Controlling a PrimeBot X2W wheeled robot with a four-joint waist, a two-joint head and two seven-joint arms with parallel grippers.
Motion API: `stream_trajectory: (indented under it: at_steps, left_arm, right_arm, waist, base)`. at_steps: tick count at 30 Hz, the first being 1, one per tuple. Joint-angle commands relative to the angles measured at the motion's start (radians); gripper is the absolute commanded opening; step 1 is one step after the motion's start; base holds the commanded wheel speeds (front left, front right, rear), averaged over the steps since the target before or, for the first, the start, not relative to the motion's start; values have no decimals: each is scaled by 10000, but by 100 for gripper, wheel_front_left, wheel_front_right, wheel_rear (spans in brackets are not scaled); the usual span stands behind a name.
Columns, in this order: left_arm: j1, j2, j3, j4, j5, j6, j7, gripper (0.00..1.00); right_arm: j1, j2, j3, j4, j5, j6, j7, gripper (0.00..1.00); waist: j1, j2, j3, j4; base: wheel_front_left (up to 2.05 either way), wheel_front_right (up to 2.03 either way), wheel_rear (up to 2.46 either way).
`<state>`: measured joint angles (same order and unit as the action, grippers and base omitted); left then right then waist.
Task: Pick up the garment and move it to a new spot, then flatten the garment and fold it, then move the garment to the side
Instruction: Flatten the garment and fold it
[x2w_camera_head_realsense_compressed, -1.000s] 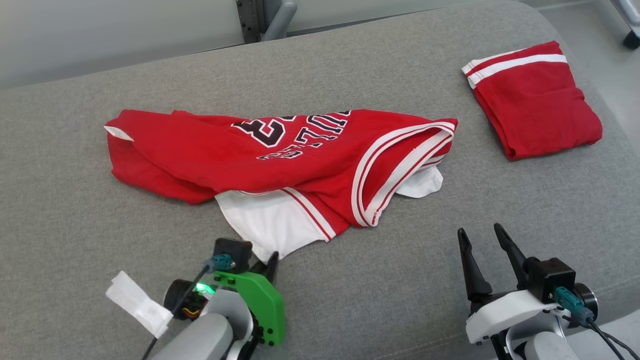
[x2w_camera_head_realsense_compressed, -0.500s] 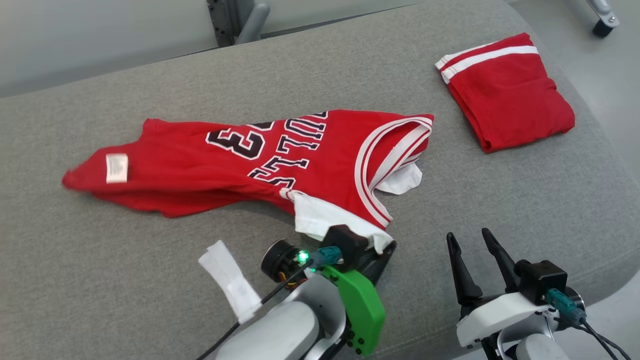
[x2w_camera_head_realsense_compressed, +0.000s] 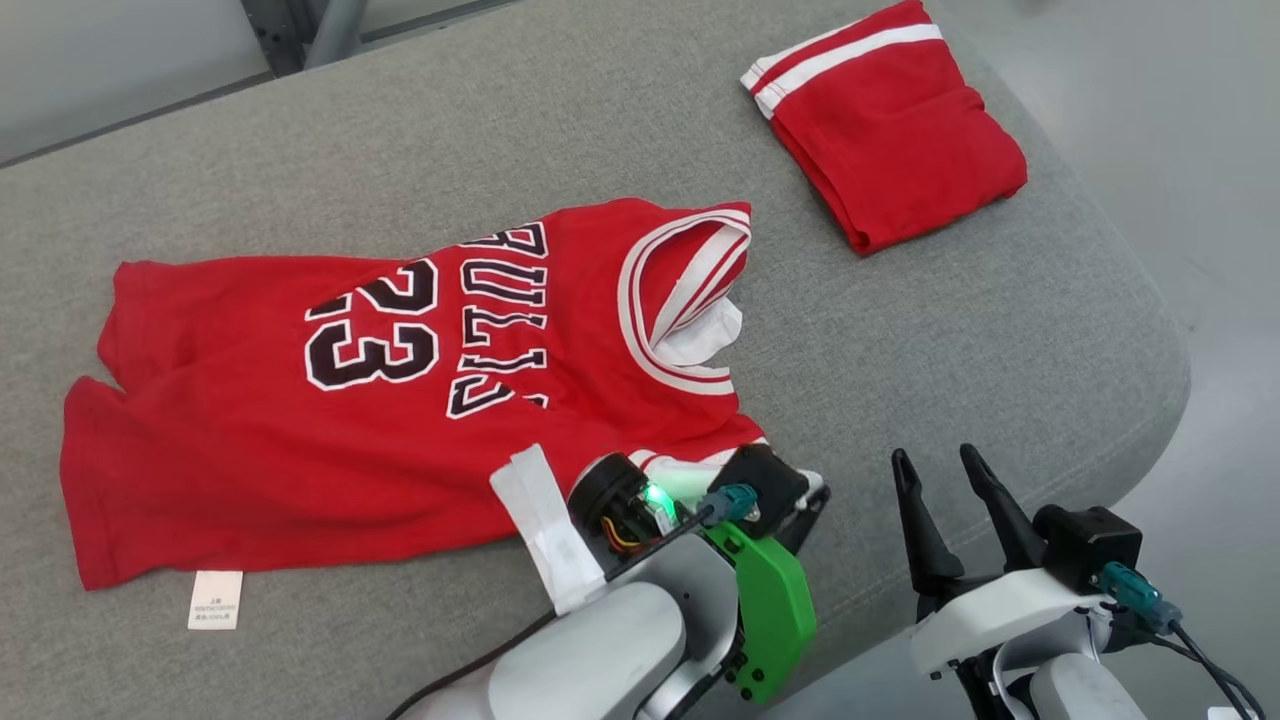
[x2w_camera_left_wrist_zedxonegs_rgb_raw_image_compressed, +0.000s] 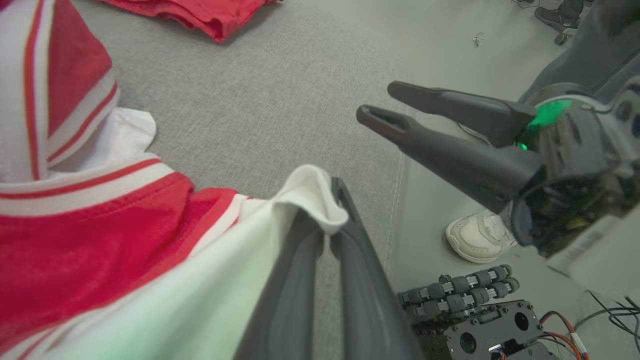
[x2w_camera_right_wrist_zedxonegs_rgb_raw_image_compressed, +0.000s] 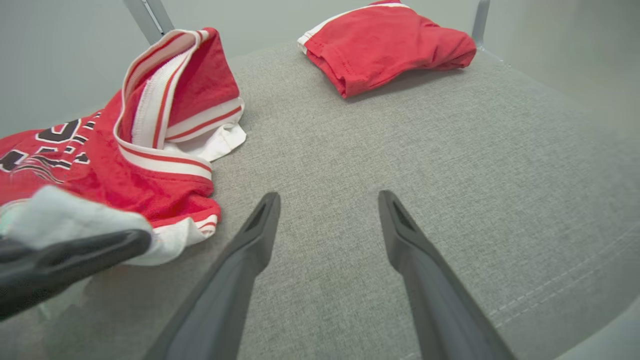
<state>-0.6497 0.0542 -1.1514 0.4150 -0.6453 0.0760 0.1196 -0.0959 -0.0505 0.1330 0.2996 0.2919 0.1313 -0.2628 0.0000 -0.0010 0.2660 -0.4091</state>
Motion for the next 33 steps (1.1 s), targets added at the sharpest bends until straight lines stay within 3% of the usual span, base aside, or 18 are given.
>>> stream_trajectory:
  at_steps: [1, 5, 9, 10, 13, 14, 18, 21, 24, 29, 33]
  left_arm:
    - [110, -9, -166, 49, -185, -204, 92, 100]
    - [368, 36, -268, -265, -675, -649, 356, 100]
    - [609, 723, -129, -1223, -901, -1052, 123, 100]
    - [751, 978, -8, -1490, -904, -957, -32, 100]
    - [1096, 1699, 459, -2364, -660, -407, -824, 100]
    - [1096, 1699, 459, -2364, -660, -407, -824, 100]
    - [1678, 2857, 1221, -3195, -138, 771, -1908, 100]
    - [2295, 3415, 1899, -3303, 69, 1786, -2790, 100]
    - [2924, 3778, 2572, -3224, -156, 2455, -3390, 100]
    - [3930, 4023, 3577, -2997, -166, 2886, -3809, 100]
    - [4728, 3874, 4632, -3059, 368, 2862, -3845, 100]
  right_arm:
    - [46, -2, -146, 24, -52, -14, -28, 100]
    - [-16, -3, -350, -5, -272, -14, -28, 100]
    - [-53, -6, -573, -107, -540, -14, -28, 100]
    - [-33, -13, -670, -129, -627, -14, -28, 100]
    - [127, -13, -1092, -264, -894, -14, -28, 100]
    - [127, -13, -1092, -264, -894, -14, -28, 100]
    - [329, -16, -1502, -469, -1266, -14, -28, 100]
    - [498, -13, -1859, -648, -1524, -14, -28, 100]
    - [670, -13, -2044, -791, -1738, -14, -28, 100]
    - [940, -14, -2258, -914, -2053, -14, -28, 100]
    - [1088, -16, -2293, -1057, -2180, -14, -28, 100]
  waist:
    - [0, 10, 301, -140]
    - [0, 10, 183, 223]
    - [0, 10, -99, 672]
    - [0, 10, -190, 780]
    - [0, 10, -465, 1159]
    - [0, 10, -465, 1159]
    - [0, 10, -807, 1617]
    - [0, 10, -1073, 2008]
    - [0, 10, -1277, 2419]
    - [0, 10, -1619, 3067]
    - [0, 10, -1857, 3462]
  base:
    - [0, 0, 0]
    - [0, 0, 0]
    - [0, 0, 0]
    - [0, 0, 0]
    - [0, 0, 0]
    - [0, 0, 0]
    - [0, 0, 0]
    - [0, 0, 0]
    - [0, 0, 0]
    - [0, 0, 0]
    - [0, 0, 0]
